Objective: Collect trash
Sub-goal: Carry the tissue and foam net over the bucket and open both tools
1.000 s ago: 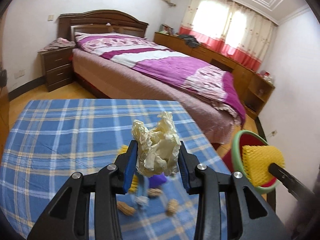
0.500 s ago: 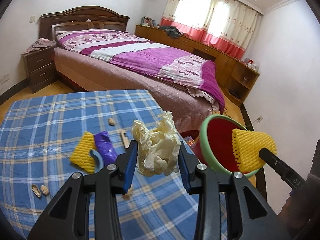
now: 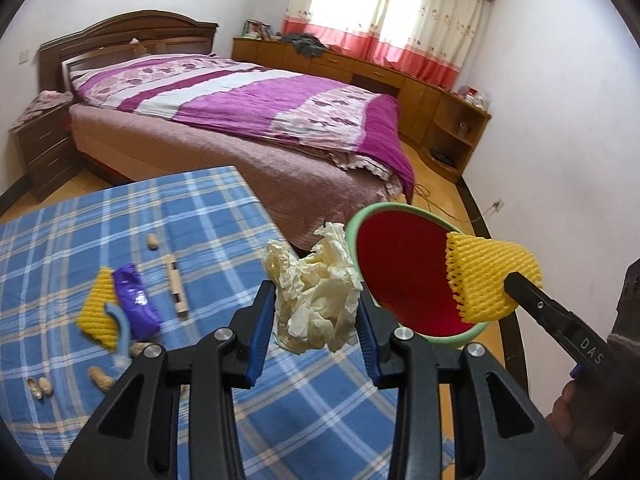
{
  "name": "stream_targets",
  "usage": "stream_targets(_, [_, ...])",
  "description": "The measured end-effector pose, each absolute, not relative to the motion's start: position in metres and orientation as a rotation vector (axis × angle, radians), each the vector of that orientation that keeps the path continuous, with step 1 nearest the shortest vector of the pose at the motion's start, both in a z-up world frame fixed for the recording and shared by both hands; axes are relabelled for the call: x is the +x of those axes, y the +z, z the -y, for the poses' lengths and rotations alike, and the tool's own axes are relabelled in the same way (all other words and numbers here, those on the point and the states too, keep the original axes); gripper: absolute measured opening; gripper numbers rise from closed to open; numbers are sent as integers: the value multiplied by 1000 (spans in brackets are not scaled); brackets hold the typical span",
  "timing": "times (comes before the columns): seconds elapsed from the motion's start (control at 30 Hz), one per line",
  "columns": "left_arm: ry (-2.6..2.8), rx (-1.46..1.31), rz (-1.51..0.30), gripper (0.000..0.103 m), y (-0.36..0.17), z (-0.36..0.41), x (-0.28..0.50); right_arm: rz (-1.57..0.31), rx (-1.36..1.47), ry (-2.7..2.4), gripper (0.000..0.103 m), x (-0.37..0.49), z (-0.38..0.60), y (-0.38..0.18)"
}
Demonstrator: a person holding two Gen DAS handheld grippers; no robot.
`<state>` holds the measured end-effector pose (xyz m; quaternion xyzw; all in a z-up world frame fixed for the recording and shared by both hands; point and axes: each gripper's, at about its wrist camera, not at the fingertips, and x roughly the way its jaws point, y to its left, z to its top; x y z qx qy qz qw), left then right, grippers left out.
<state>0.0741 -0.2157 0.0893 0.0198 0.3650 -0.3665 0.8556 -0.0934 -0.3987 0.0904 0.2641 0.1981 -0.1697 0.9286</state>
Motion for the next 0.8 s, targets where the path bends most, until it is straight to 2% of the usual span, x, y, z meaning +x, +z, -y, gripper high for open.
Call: stream_targets(0.8, [-904, 242, -867, 39, 47, 337, 66, -453, 695, -464, 17, -107, 474, 38])
